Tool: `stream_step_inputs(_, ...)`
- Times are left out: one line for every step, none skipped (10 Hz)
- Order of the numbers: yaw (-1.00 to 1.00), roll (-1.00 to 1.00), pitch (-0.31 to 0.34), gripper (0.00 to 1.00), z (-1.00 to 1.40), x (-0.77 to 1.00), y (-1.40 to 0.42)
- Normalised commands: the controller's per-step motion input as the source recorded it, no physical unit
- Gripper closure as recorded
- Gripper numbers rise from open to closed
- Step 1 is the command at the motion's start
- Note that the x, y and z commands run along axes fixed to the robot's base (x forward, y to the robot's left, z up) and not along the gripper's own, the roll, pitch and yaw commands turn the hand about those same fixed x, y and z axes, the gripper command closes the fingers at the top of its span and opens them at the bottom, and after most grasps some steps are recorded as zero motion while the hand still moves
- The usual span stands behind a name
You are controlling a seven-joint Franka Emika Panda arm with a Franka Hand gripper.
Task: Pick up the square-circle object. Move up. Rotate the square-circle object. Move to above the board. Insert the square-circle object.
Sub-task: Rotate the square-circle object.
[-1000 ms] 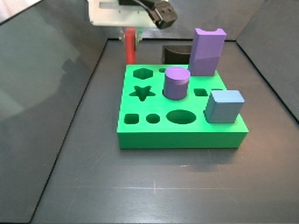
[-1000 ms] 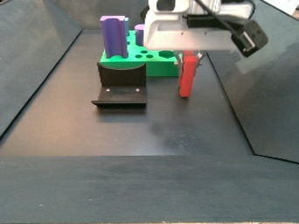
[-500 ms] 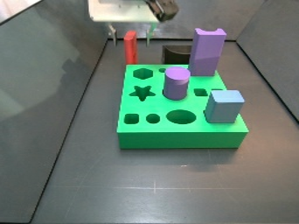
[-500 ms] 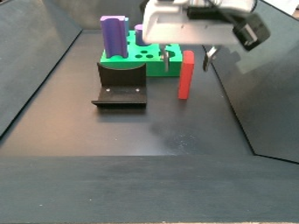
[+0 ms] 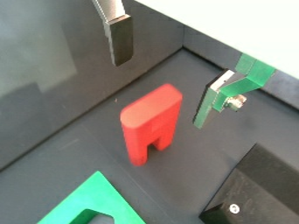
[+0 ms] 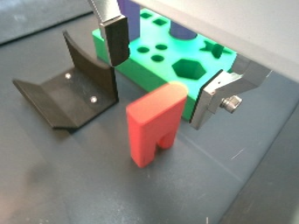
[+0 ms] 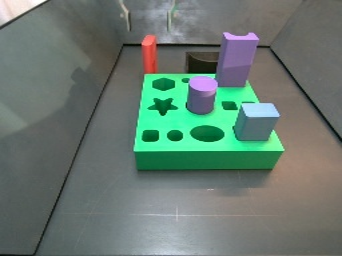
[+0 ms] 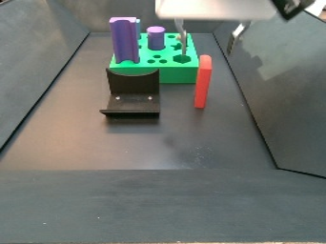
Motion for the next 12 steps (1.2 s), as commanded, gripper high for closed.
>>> stream_step_inputs(-1.0, 0.01, 0.011, 0.0, 0.0, 0.0, 0.08)
stream_step_inputs(-1.0, 0.01, 0.01, 0.0, -0.1, 0.02, 0.08)
stream_step_inputs(-1.0, 0.01, 0.007, 0.0, -0.07, 0.03, 0.06)
stream_step_inputs(-1.0, 0.0, 0.006, 0.0, -0.05, 0.04, 0.05)
stream_step_inputs(-1.0, 0.0, 0.005, 0.0, -0.04, 0.03, 0.04)
stream_step_inputs(-1.0, 0.01, 0.005, 0.0, -0.03, 0.03, 0.03)
stream_step_inputs(-1.0, 0.01, 0.005, 0.0, -0.03, 0.03, 0.03)
stream_step_inputs(-1.0, 0.01, 0.006, 0.0, -0.03, 0.03, 0.03)
stream_step_inputs(-1.0, 0.01, 0.006, 0.0, -0.03, 0.04, 0.03)
stream_step_inputs(-1.0, 0.01, 0.006, 0.0, -0.03, 0.04, 0.03)
stream_step_inputs(-1.0, 0.01, 0.006, 0.0, -0.03, 0.04, 0.03)
stream_step_inputs(-1.0, 0.01, 0.007, 0.0, -0.03, 0.04, 0.03)
